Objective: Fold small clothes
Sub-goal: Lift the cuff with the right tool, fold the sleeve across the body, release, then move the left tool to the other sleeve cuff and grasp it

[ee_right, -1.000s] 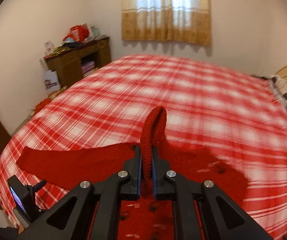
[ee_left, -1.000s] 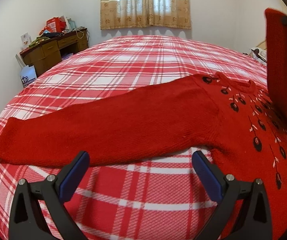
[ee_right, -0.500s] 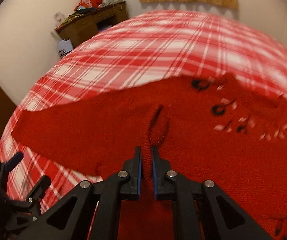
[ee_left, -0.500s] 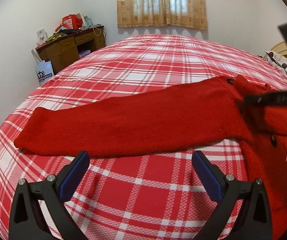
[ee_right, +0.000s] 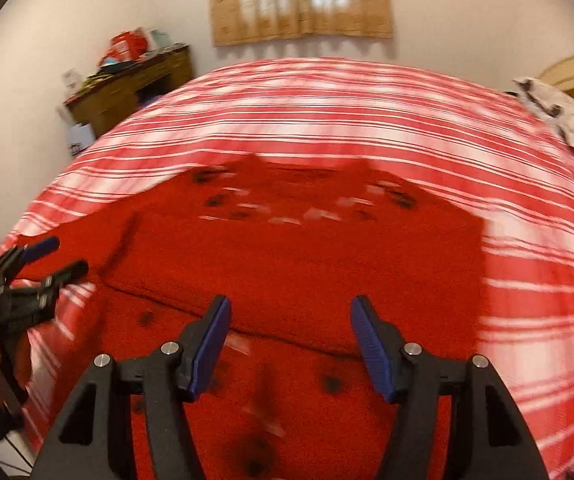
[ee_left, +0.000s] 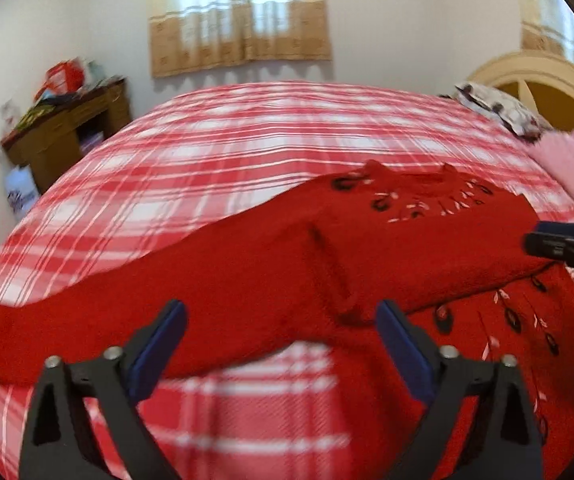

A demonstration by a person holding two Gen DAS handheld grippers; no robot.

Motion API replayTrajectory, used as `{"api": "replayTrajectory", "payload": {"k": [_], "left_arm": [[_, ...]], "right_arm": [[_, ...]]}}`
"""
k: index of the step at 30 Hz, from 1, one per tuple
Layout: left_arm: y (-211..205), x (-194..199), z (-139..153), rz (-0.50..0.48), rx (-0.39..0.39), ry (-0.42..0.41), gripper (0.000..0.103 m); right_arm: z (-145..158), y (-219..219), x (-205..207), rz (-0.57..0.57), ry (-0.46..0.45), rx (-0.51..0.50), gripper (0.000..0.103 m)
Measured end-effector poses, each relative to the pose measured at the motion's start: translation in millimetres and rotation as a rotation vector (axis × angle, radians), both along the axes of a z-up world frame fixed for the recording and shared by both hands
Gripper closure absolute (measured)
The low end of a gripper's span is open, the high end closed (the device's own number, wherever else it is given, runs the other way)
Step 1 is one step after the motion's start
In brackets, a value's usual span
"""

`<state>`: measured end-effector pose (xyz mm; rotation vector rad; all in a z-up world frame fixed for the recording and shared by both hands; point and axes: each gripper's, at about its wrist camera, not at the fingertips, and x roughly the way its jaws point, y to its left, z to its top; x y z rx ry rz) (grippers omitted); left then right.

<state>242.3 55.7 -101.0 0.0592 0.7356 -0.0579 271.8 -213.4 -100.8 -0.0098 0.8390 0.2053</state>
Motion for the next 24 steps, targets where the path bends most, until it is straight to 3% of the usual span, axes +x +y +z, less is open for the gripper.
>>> {"api": "replayTrajectory", "payload": {"k": [4, 6, 9, 14, 17, 19, 20, 23, 24], "left_arm": [[-17.3, 29.3, -16.6, -0.021, 0.008, 0.054, 0.037], [-22.8, 42.8, -28.8, -0.027, 0.0, 0.101, 0.073], [-23.6, 40.0, -31.7, -0.021, -0.033, 0.092, 0.092], [-17.7, 23.7, -22.9, 0.002, -0.016, 0.066, 0.093], [-16.5, 22.2, -26.8, 0.015, 0.011, 0.069, 0.093], [-14.6, 23.3, -27.7, 0.027, 0.001, 0.068, 0.093], [-16.2, 24.9, -27.8, 0.024, 0.004, 0.065, 0.093], [-23.8, 26.4, -27.9, 0.013, 0.04, 0.07, 0.089], [-23.7, 25.5, -26.3, 0.007, 0.037, 0.072, 0.078]], "right_arm": [[-9.4, -51.2, -3.5, -0.109, 0.003, 0.028, 0.04], [-8.6, -72.4, -3.0, -0.152, -0.013, 0.075, 0.04], [-4.4, -88.3, 0.8, -0.189, -0.046, 0.121, 0.04], [-3.7, -67.3, 9.3, -0.071, -0.09, 0.13, 0.04], [-25.1, -50.2, 22.9, -0.009, 0.002, 0.1, 0.04], [-44.9, -47.3, 31.1, -0.047, 0.086, 0.062, 0.04], [-47.1, -49.3, 30.4, -0.049, 0.066, 0.074, 0.04], [-43.5, -54.7, 28.0, -0.041, 0.062, 0.1, 0.04], [-43.4, -56.1, 27.7, -0.038, 0.06, 0.108, 0.04]]}}
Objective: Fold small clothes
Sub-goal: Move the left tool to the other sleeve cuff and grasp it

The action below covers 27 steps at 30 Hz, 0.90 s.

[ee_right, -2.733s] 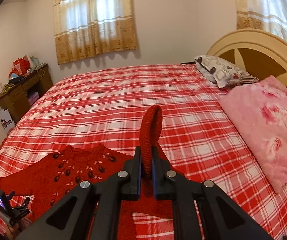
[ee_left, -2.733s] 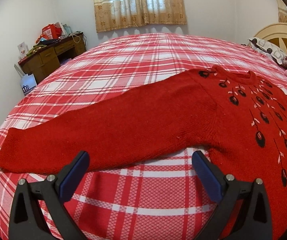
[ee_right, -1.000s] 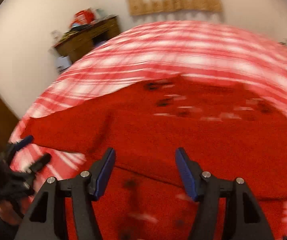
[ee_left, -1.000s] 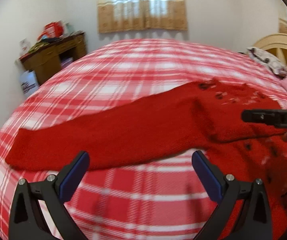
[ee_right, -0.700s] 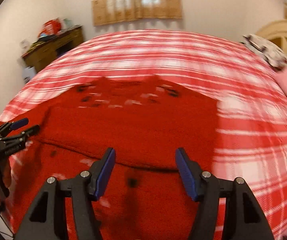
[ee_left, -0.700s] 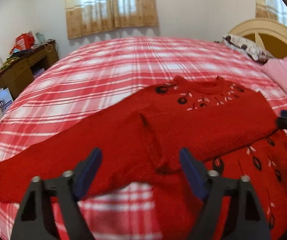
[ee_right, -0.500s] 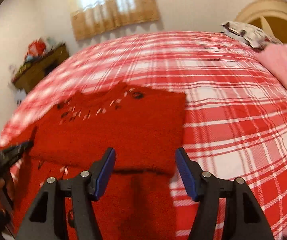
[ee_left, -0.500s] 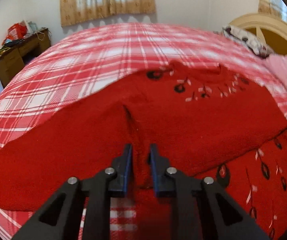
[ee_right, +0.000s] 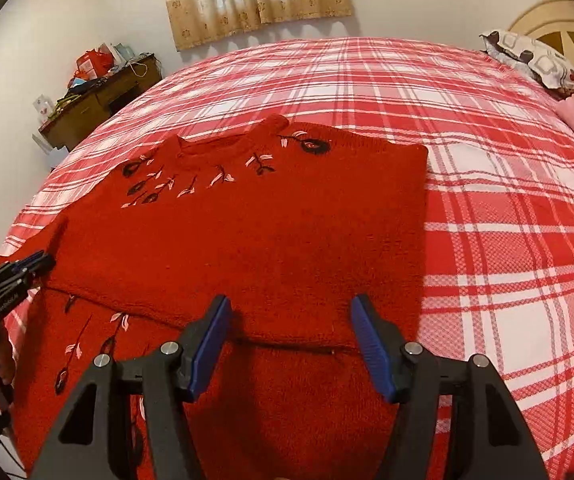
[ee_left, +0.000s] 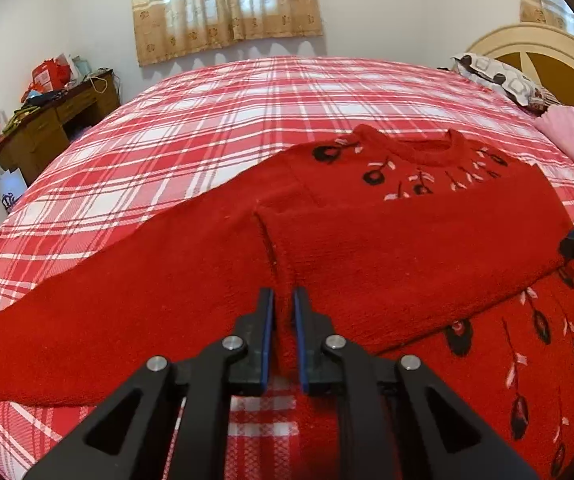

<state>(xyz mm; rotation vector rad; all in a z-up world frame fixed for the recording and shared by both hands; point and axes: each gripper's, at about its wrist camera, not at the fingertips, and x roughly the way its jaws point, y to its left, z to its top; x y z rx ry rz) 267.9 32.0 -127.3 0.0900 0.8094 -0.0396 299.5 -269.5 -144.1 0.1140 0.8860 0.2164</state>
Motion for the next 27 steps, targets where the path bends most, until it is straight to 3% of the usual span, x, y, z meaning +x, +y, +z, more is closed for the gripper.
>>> {"api": "replayTrajectory", "payload": {"k": [1, 2, 3, 4, 9, 16, 19, 23, 27], "left_arm": [[0.7, -2.1, 2.4, 0.0, 0.003, 0.005, 0.068], [2.2, -5.2, 4.9, 0.005, 0.009, -0.001, 0.042], [5.0, -10.2, 8.1, 0.015, 0.017, -0.021, 0.027], [10.1, -18.1, 12.3, 0.029, 0.034, -0.053, 0.025], [45.0, -45.0, 14.7, 0.088, 0.106, -0.083, 0.026], [122.2, -66.8, -12.4, 0.309, 0.158, -0.006, 0.026], [155.1, -76.4, -16.2, 0.401, 0.06, 0.009, 0.026], [188.3, -86.5, -15.1, 0.507, 0.001, 0.022, 0.026], [233.7, -95.2, -13.7, 0.641, -0.159, 0.017, 0.031]], "right_arm": [[-1.7, -0.8, -0.5, 0.007, -0.005, 0.005, 0.04], [-3.1, -2.5, -0.6, 0.014, -0.014, 0.005, 0.04], [-3.9, -2.6, -0.8, 0.021, -0.022, 0.008, 0.04], [-5.4, -2.9, -2.8, 0.027, -0.026, 0.019, 0.037], [-8.0, -0.8, -4.4, 0.042, -0.039, 0.03, 0.032], [-7.9, -2.8, -8.0, 0.041, -0.052, 0.045, 0.031], [-7.7, -2.3, -8.5, 0.041, -0.054, 0.04, 0.031], [-7.5, -3.0, -9.2, 0.041, -0.057, 0.039, 0.031], [-7.6, -3.2, -9.3, 0.04, -0.058, 0.038, 0.031]]}}
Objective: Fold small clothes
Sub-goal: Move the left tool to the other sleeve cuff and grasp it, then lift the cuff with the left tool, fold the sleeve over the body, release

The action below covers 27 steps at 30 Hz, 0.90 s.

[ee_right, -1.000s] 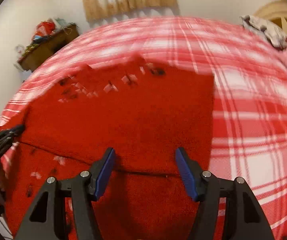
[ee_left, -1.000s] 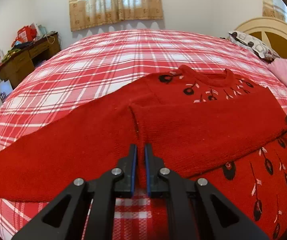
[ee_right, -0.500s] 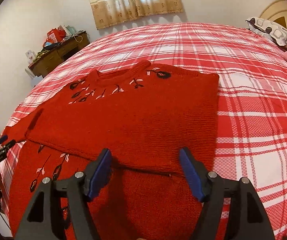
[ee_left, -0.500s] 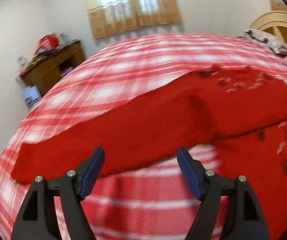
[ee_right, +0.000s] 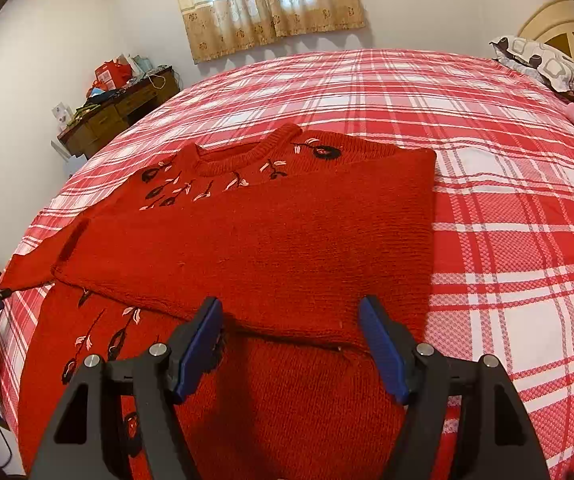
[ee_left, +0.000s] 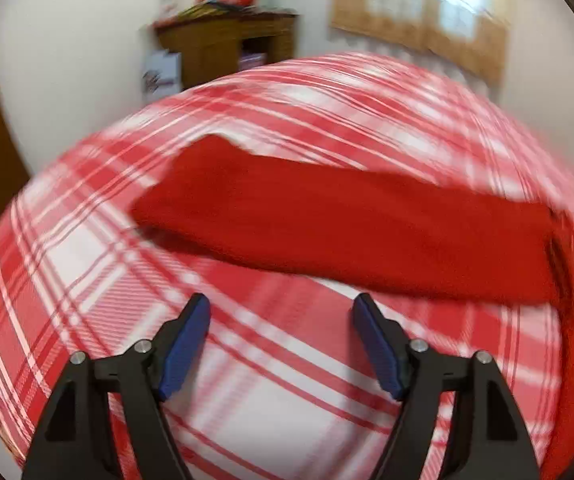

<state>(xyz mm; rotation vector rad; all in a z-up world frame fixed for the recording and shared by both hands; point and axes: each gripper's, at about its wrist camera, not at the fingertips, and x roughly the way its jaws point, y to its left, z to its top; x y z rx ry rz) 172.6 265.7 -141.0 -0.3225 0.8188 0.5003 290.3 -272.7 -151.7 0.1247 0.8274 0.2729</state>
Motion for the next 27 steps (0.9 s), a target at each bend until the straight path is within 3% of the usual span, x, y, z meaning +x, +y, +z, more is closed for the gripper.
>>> {"api": "replayTrajectory", "payload": {"k": [3, 7, 13, 18, 19, 22, 23, 24, 27], "left_arm": [[28.9, -11.1, 3.6, 0.09, -0.086, -0.066, 0.031], [47.8, -17.0, -1.3, 0.139, -0.214, -0.16, 0.031], [62.1, -10.0, -7.6, 0.176, -0.281, -0.265, 0.032], [71.7, -6.6, -9.0, 0.183, -0.297, -0.299, 0.034], [72.6, -4.8, -8.6, 0.182, -0.294, -0.302, 0.037], [78.7, 0.6, -9.9, 0.166, -0.314, -0.288, 0.066], [81.1, 2.1, -11.4, 0.163, -0.328, -0.285, 0.086], [82.9, 3.0, -12.7, 0.156, -0.343, -0.285, 0.098], [82.9, 1.8, -10.9, 0.144, -0.344, -0.301, 0.098]], "right_arm": [[0.1, 0.2, -0.1, -0.001, -0.001, -0.007, 0.031], [0.1, 0.1, -0.1, -0.001, -0.001, -0.006, 0.031], [0.1, 0.4, 0.0, -0.001, -0.001, -0.008, 0.031], [0.0, 0.4, 0.0, -0.002, -0.002, -0.009, 0.031], [-0.1, 0.5, 0.0, -0.002, -0.002, -0.009, 0.031], [0.2, 0.6, 0.4, -0.002, -0.002, -0.01, 0.031], [0.2, 0.6, 0.5, -0.002, -0.002, -0.01, 0.031], [0.1, 0.6, 0.4, -0.002, -0.002, -0.01, 0.031], [0.5, 0.8, 0.2, -0.003, -0.002, -0.014, 0.031]]}}
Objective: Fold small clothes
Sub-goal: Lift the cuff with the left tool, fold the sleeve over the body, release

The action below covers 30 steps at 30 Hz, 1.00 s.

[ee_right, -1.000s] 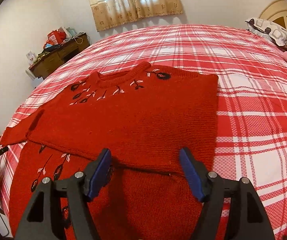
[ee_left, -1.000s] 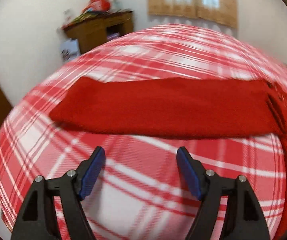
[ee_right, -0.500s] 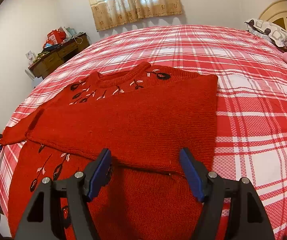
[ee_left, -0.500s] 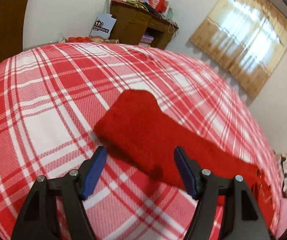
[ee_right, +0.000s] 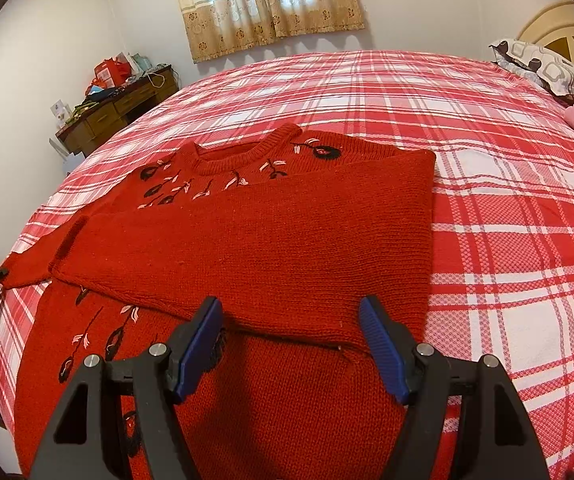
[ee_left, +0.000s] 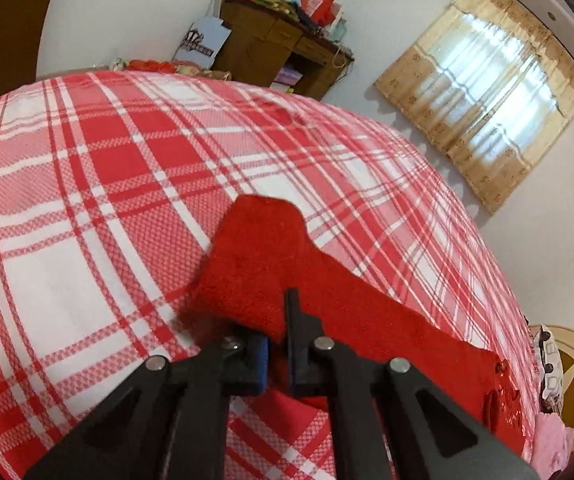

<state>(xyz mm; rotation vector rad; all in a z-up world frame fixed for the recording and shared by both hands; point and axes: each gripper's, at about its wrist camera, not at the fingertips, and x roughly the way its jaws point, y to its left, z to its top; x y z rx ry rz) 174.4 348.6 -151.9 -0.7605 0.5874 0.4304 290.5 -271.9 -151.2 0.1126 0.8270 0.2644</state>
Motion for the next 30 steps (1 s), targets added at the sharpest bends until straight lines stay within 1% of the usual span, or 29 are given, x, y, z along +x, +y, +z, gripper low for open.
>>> {"api": "replayTrajectory", "payload": {"k": [3, 6, 7, 10, 12, 15, 21, 25, 30], "left_arm": [[-6.5, -1.2, 9.8, -0.03, 0.03, -0.013, 0.098], [-14.0, -0.2, 23.5, -0.072, 0.014, -0.046, 0.098], [-18.6, 2.1, 30.5, -0.092, 0.022, -0.056, 0.098], [-35.7, 6.2, 51.4, -0.153, 0.043, -0.093, 0.098], [-47.6, 10.4, 63.6, -0.193, 0.044, -0.117, 0.098], [-72.3, 17.1, 83.3, -0.257, 0.069, -0.135, 0.098], [-114.3, 30.9, 112.0, -0.354, 0.068, -0.18, 0.098], [-141.1, 48.1, 127.6, -0.418, 0.044, -0.202, 0.098], [-164.3, 62.1, 141.5, -0.449, 0.044, -0.228, 0.098]], "right_arm": [[0.2, 1.0, -0.2, -0.002, 0.0, -0.004, 0.031], [0.1, 1.1, -0.2, -0.002, 0.0, -0.003, 0.031], [0.1, 1.1, -0.2, -0.002, -0.001, -0.004, 0.031], [0.8, 0.5, -0.8, -0.003, -0.004, -0.004, 0.031], [1.9, 0.6, -2.6, -0.01, -0.011, 0.0, 0.031], [4.2, -0.6, -5.1, -0.019, -0.024, 0.006, 0.031], [5.2, -2.1, -5.9, -0.032, -0.035, 0.009, 0.031], [5.3, -1.5, -5.7, -0.034, -0.036, 0.005, 0.03], [5.2, -1.6, -5.7, -0.034, -0.036, 0.006, 0.03]]}}
